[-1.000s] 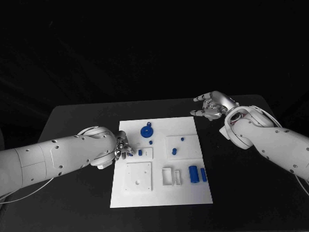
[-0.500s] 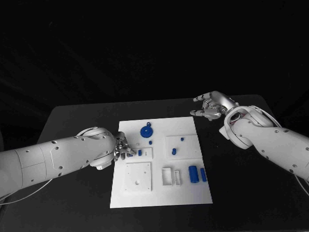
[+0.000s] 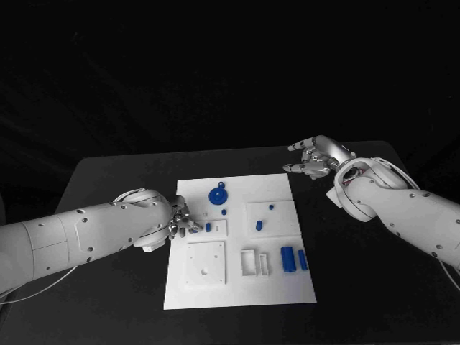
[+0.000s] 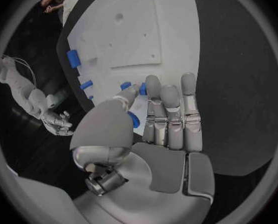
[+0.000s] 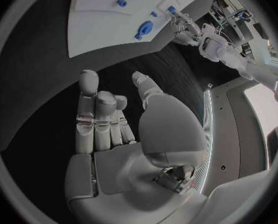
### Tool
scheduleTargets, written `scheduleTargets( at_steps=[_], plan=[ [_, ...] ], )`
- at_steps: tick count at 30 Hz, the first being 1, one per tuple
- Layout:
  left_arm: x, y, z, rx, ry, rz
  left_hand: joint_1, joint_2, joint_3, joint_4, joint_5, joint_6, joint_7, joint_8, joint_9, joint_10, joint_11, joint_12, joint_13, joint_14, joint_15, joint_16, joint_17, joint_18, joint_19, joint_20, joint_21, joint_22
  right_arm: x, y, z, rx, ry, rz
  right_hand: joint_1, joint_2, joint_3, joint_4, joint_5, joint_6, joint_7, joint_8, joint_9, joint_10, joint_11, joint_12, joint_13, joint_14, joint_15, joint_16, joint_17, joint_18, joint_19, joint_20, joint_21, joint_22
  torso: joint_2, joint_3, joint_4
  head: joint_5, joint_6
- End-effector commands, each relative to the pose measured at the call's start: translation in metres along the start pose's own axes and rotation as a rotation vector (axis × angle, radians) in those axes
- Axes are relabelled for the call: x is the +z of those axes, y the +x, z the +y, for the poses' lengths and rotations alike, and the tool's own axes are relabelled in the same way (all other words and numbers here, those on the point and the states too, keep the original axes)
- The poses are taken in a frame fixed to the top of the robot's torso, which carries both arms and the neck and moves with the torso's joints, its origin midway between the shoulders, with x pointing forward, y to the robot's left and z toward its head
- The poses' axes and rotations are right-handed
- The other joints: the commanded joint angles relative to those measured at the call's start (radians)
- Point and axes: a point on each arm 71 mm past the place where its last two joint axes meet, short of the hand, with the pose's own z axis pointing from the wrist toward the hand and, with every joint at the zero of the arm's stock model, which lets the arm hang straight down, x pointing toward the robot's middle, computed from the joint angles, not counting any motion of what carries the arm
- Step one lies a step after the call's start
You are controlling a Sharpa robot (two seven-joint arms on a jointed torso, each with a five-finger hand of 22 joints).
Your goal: Assemble the parts on the task board
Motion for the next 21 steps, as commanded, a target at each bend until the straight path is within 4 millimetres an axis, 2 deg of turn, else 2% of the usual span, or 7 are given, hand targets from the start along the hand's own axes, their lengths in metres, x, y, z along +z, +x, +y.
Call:
scheduleTargets(
  at_steps=[1, 9, 10, 12, 18, 19, 21],
  plan=[
    [0.0004, 0.0003, 0.0008, 0.010, -0.005, -0.005, -0.003, -0.009, -0.001, 0.009, -0.003, -0.006, 0.003, 0.006, -0.002, -0.008, 0.002, 0.003, -0.002, -0.007, 0.000, -0.004, -0.001, -0.008, 0.004, -0.001, -0.006, 0.015, -0.0002, 0.0005, 0.0005, -0.006, -0.005, 0.008, 0.000, -0.007, 0.004, 0.004, 0.004, -0.005, 0.000, 0.000, 0.001, 0.003, 0.006, 0.002, 0.000, 0.003, 0.007, -0.001, 0.000, 0.014, 0.041, 0.008, -0.002, -0.001, 0.000, -0.0002, -0.0002, -0.001, 0.000],
    [0.0013, -0.0028, 0.0053, 0.009, -0.016, -0.021, -0.026, -0.045, -0.040, 0.046, -0.033, -0.011, 0.010, 0.013, -0.011, -0.015, 0.006, 0.005, -0.001, -0.013, 0.003, -0.006, -0.004, -0.008, 0.002, 0.002, -0.014, 0.014, -0.0003, 0.0002, -0.0003, -0.006, -0.004, 0.006, 0.001, -0.007, 0.003, 0.005, 0.005, -0.010, 0.000, 0.000, 0.001, 0.002, 0.006, 0.001, -0.001, 0.003, 0.007, 0.000, 0.000, 0.015, 0.041, 0.008, -0.002, -0.001, 0.000, -0.0002, -0.0005, -0.003, 0.000],
    [0.0013, -0.0029, 0.0055, 0.009, -0.016, -0.021, -0.030, -0.045, -0.074, 0.052, 0.006, -0.012, 0.012, 0.015, -0.011, -0.015, 0.006, 0.006, -0.001, -0.014, 0.004, -0.005, -0.004, -0.008, 0.002, 0.003, -0.015, 0.014, -0.0003, 0.0002, -0.0003, -0.006, -0.004, 0.006, 0.001, -0.007, 0.003, 0.005, 0.005, -0.010, 0.000, 0.000, 0.001, 0.002, 0.006, 0.001, -0.001, 0.003, 0.007, 0.000, 0.000, 0.015, 0.041, 0.008, -0.002, -0.001, 0.000, -0.0004, -0.0006, -0.004, 0.000],
    [0.0014, -0.0031, 0.0059, 0.008, -0.016, -0.021, -0.013, -0.043, -0.157, 0.083, 0.002, -0.020, 0.016, 0.015, -0.016, -0.022, 0.010, 0.009, 0.000, -0.019, 0.006, -0.004, -0.005, -0.008, 0.001, 0.005, -0.021, 0.015, -0.0004, 0.0002, -0.0005, -0.006, -0.003, 0.006, 0.001, -0.007, 0.003, 0.005, 0.005, -0.010, 0.000, 0.000, 0.001, 0.002, 0.006, 0.001, -0.001, 0.003, 0.007, 0.000, 0.000, 0.015, 0.041, 0.008, -0.002, -0.001, 0.000, -0.0001, -0.0006, -0.004, -0.001],
    [0.0016, -0.0038, 0.0069, 0.003, -0.018, -0.025, -0.012, -0.054, -0.216, 0.123, 0.004, -0.027, 0.019, 0.018, -0.019, -0.030, 0.011, 0.012, -0.001, -0.023, 0.009, -0.003, -0.008, -0.008, 0.000, 0.007, -0.026, 0.015, -0.0004, 0.0003, -0.0006, -0.006, -0.003, 0.006, 0.001, -0.007, 0.003, 0.005, 0.005, -0.010, 0.000, 0.000, 0.001, 0.002, 0.006, 0.001, -0.001, 0.003, 0.007, 0.000, 0.000, 0.015, 0.041, 0.008, -0.002, -0.001, 0.000, -0.0002, -0.0004, -0.004, 0.000],
    [0.0016, -0.0040, 0.0071, 0.002, -0.019, -0.026, 0.006, -0.058, -0.230, 0.152, 0.003, -0.030, 0.021, 0.023, -0.023, -0.032, 0.012, 0.018, -0.002, -0.025, 0.009, 0.000, -0.011, -0.008, 0.002, 0.007, -0.032, 0.015, -0.0004, 0.0003, -0.0006, -0.006, -0.003, 0.006, 0.001, -0.007, 0.003, 0.005, 0.005, -0.010, 0.000, 0.000, 0.001, 0.002, 0.006, 0.001, -0.001, 0.003, 0.007, 0.000, 0.000, 0.015, 0.041, 0.008, -0.002, -0.001, 0.000, 0.0001, -0.0004, -0.004, 0.000],
    [0.0016, -0.0042, 0.0075, 0.001, -0.019, -0.027, 0.003, -0.058, -0.231, 0.153, 0.003, -0.031, 0.020, 0.023, -0.023, -0.033, 0.012, 0.017, -0.002, -0.025, 0.009, 0.000, -0.012, -0.008, 0.002, 0.007, -0.032, 0.015, -0.0005, 0.0003, -0.0007, -0.006, -0.003, 0.006, 0.001, -0.007, 0.003, 0.005, 0.005, -0.010, 0.000, 0.000, 0.001, 0.002, 0.006, 0.001, -0.001, 0.003, 0.007, 0.000, 0.000, 0.015, 0.041, 0.008, -0.002, -0.001, 0.000, -0.0003, -0.0001, -0.005, 0.000]
  ],
)
